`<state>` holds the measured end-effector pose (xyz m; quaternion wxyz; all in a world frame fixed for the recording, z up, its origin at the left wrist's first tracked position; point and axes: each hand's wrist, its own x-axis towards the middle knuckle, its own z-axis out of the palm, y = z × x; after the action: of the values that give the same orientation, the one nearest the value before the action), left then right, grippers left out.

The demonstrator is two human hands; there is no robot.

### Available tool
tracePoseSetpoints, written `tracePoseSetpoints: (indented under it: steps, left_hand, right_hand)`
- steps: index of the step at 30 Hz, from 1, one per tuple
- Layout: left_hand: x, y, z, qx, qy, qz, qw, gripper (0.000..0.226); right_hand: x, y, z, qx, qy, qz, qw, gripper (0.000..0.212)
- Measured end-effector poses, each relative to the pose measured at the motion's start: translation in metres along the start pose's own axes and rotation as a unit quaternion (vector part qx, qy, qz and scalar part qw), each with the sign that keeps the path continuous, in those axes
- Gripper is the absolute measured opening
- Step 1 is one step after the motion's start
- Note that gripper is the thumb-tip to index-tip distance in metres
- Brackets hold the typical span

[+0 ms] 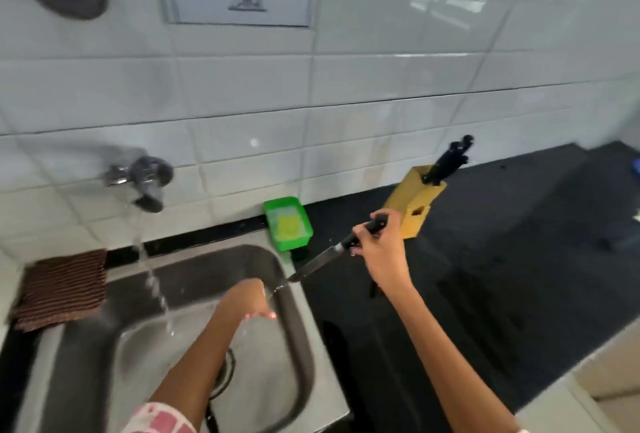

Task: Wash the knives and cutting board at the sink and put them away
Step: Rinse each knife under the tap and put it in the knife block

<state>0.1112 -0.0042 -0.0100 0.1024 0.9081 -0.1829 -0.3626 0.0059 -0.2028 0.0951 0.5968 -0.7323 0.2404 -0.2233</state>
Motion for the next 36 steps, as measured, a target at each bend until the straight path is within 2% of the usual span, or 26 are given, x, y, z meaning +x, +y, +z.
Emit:
tracePoseSetpoints:
  steps: [2,4,6,9,12,14,17,19,21,24,26,28,30,32,33,35,36]
  left_hand:
    - [0.021,0.061,0.000,0.049,0.030,0.033,0.998,0.033]
    - [0.030,0.128,-0.007,0.006,0.115,0.067,0.991,0.050]
    - [0.040,0.190,-0.020,-0.061,0.177,0.121,0.975,0.064]
    - [0.056,0.261,-0.044,-0.120,0.188,0.206,0.953,0.072]
    - [0.067,0.305,-0.066,-0.119,0.203,0.240,0.942,0.076]
    - [0.078,0.321,-0.074,-0.118,0.182,0.256,0.942,0.079]
    - [0.099,0.329,-0.076,-0.127,0.176,0.271,0.938,0.062]
    - [0.104,0.332,-0.073,-0.154,0.206,0.285,0.923,0.045]
    - [0.105,0.337,-0.070,-0.159,0.239,0.288,0.913,0.039]
    - [0.104,0.338,-0.070,-0.159,0.254,0.271,0.915,0.048]
    - [0.100,0.335,-0.071,-0.157,0.236,0.264,0.922,0.062]
    - [0.091,0.332,-0.071,-0.165,0.204,0.262,0.929,0.081]
    - [0.080,0.319,-0.063,-0.221,0.189,0.246,0.925,0.091]
    - [0.074,0.289,-0.047,-0.326,0.227,0.212,0.893,0.076]
    - [0.071,0.272,-0.038,-0.376,0.254,0.192,0.870,0.060]
    - [0.063,0.220,-0.016,-0.455,0.297,0.139,0.828,0.026]
    - [0.058,0.186,-0.005,-0.485,0.310,0.101,0.811,0.019]
  right_hand:
    - [0.015,-0.005,-0.053,-0.039,0.071,-0.032,0.996,0.024]
    - [0.033,-0.008,-0.095,-0.098,0.130,-0.078,0.984,0.024]
    - [0.053,-0.006,-0.127,-0.131,0.156,-0.108,0.973,0.025]
    - [0.084,-0.001,-0.155,-0.147,0.152,-0.131,0.968,0.025]
    - [0.110,0.009,-0.166,-0.168,0.100,-0.156,0.968,0.024]
    - [0.123,0.013,-0.168,-0.195,0.055,-0.163,0.966,0.023]
    - [0.142,0.018,-0.171,-0.223,0.007,-0.151,0.963,0.023]
    - [0.153,0.024,-0.169,-0.254,-0.028,-0.143,0.956,0.023]
    - [0.160,0.036,-0.163,-0.283,-0.055,-0.142,0.947,0.022]
    - [0.165,0.056,-0.156,-0.264,-0.027,-0.102,0.959,0.025]
    - [0.162,0.063,-0.154,-0.222,0.005,-0.068,0.973,0.036]
    - [0.151,0.065,-0.155,-0.165,0.059,-0.038,0.984,0.058]
    - [0.127,0.064,-0.144,-0.112,0.147,-0.009,0.983,0.066]
    - [0.092,0.065,-0.116,-0.091,0.198,-0.007,0.976,0.056]
    - [0.075,0.067,-0.100,-0.084,0.188,-0.010,0.978,0.048]
    - [0.042,0.078,-0.051,-0.074,0.111,-0.006,0.991,0.035]
    - [0.027,0.085,-0.020,-0.071,0.065,0.002,0.995,0.030]
